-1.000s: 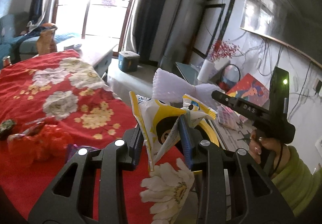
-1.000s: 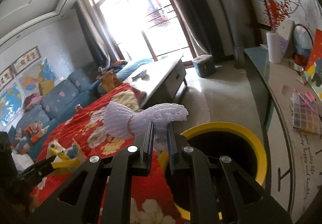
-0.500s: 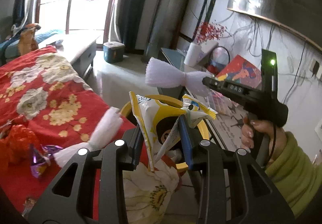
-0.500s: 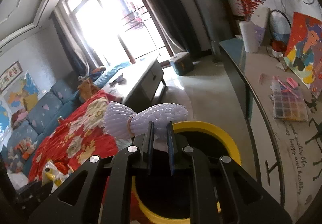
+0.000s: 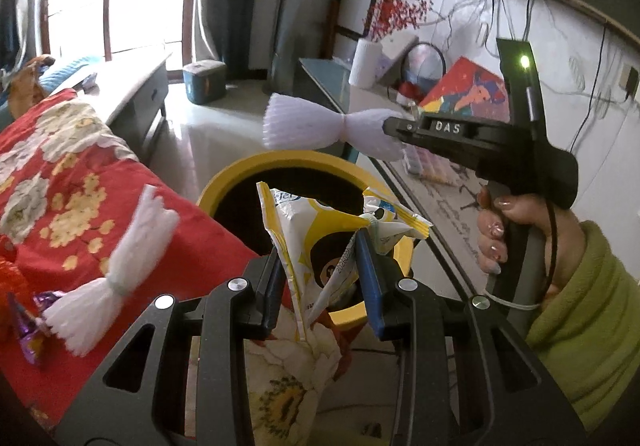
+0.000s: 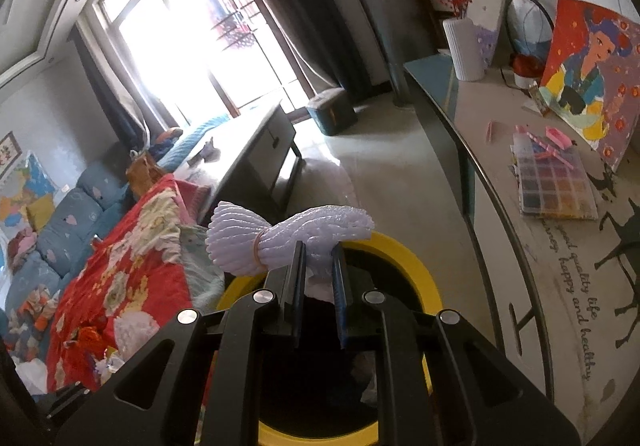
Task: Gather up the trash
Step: 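Carry the snack bag and foam net in both tools over the bin, then open both tools to drop the snack bag and foam net into the bin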
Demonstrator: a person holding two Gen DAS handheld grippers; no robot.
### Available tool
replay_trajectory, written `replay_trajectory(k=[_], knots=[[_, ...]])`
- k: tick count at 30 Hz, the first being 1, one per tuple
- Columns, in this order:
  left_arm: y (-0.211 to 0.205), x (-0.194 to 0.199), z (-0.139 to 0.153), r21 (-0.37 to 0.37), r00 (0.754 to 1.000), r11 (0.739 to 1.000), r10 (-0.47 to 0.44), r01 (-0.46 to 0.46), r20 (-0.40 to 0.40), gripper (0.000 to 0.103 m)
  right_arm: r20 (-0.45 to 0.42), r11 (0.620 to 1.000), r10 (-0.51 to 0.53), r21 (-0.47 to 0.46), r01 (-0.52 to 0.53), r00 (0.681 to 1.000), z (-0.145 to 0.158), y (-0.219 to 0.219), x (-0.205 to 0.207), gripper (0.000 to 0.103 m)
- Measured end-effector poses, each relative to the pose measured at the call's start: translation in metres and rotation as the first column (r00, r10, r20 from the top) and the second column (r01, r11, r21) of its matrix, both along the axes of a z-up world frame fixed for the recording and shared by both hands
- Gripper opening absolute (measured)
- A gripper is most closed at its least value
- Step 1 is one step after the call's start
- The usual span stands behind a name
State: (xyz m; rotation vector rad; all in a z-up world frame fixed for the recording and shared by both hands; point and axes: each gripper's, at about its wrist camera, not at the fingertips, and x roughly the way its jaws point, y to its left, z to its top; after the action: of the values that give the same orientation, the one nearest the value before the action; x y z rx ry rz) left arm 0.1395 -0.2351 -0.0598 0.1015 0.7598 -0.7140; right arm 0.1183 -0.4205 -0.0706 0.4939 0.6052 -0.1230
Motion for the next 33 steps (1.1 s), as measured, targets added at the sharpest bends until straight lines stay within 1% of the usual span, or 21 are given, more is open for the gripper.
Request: replay_trajectory(k=[3, 7, 8, 9, 11, 12, 13, 14, 15, 16, 17, 19, 22, 24, 25, 33], knots=[[-0.010, 0.005, -0.009, 0.032, 1.000, 0.999, -0.012, 0.012, -0.005, 0.027, -0.019, 1.000, 0.003, 0.009, -0.002, 1.000, -0.006, -0.002, 0.004, 0.013], [-0.018, 0.015, -0.020, 0.056, 1.000, 0.998, -0.009, 0.011, -0.020, 0.027, -0.041, 1.000, 0.012, 0.025, -0.011, 0.999, -0.014, -0.002, 0.007, 0.017], [-0.020, 0.019, -0.023, 0.058, 1.000, 0.998, -0.006, 0.008, -0.025, 0.028, -0.044, 0.999, 0.012, 0.032, -0.011, 0.999, -0.016, -0.002, 0.008, 0.019], [-0.022, 0.022, -0.025, 0.057, 1.000, 0.998, -0.003, 0.005, -0.030, 0.029, -0.051, 0.999, 0.014, 0.038, -0.012, 0.999, -0.019, -0.003, 0.008, 0.024], [-0.022, 0.025, -0.027, 0.049, 0.999, 0.999, 0.010, -0.009, -0.033, 0.033, -0.059, 0.999, 0.005, 0.046, -0.003, 0.998, -0.022, -0.005, 0.009, 0.033], [-0.021, 0.027, -0.027, 0.039, 0.999, 0.999, 0.017, -0.016, -0.034, 0.039, -0.060, 0.999, 0.005, 0.049, -0.002, 0.998, -0.023, -0.006, 0.009, 0.041], [-0.019, 0.028, -0.028, 0.027, 0.999, 0.999, 0.019, -0.018, -0.039, 0.047, -0.060, 0.999, 0.003, 0.046, 0.000, 0.998, -0.024, -0.006, 0.009, 0.042], [-0.018, 0.028, -0.027, 0.015, 0.999, 1.000, 0.023, -0.022, -0.043, 0.052, -0.062, 0.999, 0.002, 0.043, 0.001, 0.998, -0.024, -0.006, 0.009, 0.042], [-0.016, 0.028, -0.026, 0.009, 0.999, 1.000, 0.025, -0.025, -0.044, 0.060, -0.062, 0.999, 0.001, 0.041, 0.002, 0.998, -0.024, -0.006, 0.009, 0.042], [-0.014, 0.027, -0.025, -0.002, 0.999, 1.000, 0.027, -0.028, -0.043, 0.065, -0.059, 0.999, 0.000, 0.040, 0.002, 0.998, -0.024, -0.006, 0.008, 0.043], [-0.010, 0.026, -0.022, -0.014, 0.999, 0.999, 0.033, -0.033, -0.040, 0.067, -0.058, 0.999, -0.001, 0.038, 0.003, 0.998, -0.023, -0.005, 0.008, 0.044], [-0.004, 0.025, -0.017, -0.031, 0.998, 0.998, 0.047, -0.048, -0.032, 0.080, -0.048, 1.000, -0.003, 0.017, 0.004, 0.999, -0.020, 0.000, 0.006, 0.049], [0.006, 0.024, -0.009, -0.064, 0.997, 0.995, 0.070, -0.071, -0.026, 0.088, -0.024, 1.000, 0.007, -0.011, -0.007, 1.000, -0.012, 0.008, 0.004, 0.052], [0.015, 0.022, -0.003, -0.082, 0.996, 0.992, 0.091, -0.093, -0.018, 0.091, -0.006, 0.999, 0.022, -0.025, -0.022, 1.000, -0.007, 0.015, 0.003, 0.056], [0.016, 0.022, 0.000, -0.087, 0.995, 0.991, 0.098, -0.099, -0.013, 0.092, 0.000, 0.999, 0.030, -0.031, -0.030, 1.000, -0.004, 0.020, 0.003, 0.057], [0.044, 0.015, 0.015, -0.124, 0.985, 0.978, 0.171, -0.167, 0.019, 0.092, 0.031, 0.991, 0.125, -0.051, -0.123, 0.992, 0.010, 0.054, 0.003, 0.059]])
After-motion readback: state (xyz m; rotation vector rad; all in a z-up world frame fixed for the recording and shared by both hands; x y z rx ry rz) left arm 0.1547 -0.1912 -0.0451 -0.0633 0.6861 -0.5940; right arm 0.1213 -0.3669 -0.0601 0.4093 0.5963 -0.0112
